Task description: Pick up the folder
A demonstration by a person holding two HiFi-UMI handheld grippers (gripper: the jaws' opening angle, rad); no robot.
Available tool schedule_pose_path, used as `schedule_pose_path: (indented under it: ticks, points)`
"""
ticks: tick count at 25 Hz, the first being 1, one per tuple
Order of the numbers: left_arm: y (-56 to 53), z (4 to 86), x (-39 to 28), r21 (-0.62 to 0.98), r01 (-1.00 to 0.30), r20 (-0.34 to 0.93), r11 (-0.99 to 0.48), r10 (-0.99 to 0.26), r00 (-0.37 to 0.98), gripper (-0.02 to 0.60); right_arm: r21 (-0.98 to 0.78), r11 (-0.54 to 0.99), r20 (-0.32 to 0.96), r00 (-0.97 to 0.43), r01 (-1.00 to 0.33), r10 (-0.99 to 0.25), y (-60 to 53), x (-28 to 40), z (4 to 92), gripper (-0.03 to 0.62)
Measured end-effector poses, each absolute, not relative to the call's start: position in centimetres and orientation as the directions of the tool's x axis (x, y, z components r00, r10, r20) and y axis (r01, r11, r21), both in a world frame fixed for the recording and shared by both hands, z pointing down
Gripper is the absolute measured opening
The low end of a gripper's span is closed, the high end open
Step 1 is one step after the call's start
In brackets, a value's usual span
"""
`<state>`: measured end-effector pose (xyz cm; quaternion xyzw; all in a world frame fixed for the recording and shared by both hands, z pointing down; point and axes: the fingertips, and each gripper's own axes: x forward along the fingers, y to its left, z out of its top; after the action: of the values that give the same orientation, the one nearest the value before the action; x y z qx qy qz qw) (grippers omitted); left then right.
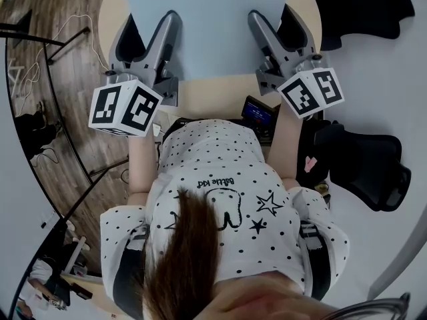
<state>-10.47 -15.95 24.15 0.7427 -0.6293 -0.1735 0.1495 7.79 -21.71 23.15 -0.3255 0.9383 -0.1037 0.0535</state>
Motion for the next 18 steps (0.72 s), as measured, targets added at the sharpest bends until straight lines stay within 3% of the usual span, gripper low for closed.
schedule_pose_path:
  ticks: [18]
  points:
    - [-14.1,21.8,-9.1,0.431,-0.883,-0.109,-0.185,-0.982,0.152,0.318,-0.206,0.773,-0.094,-0.774,-0.6,-0.626,-19.8,9.3,20.7,0.29]
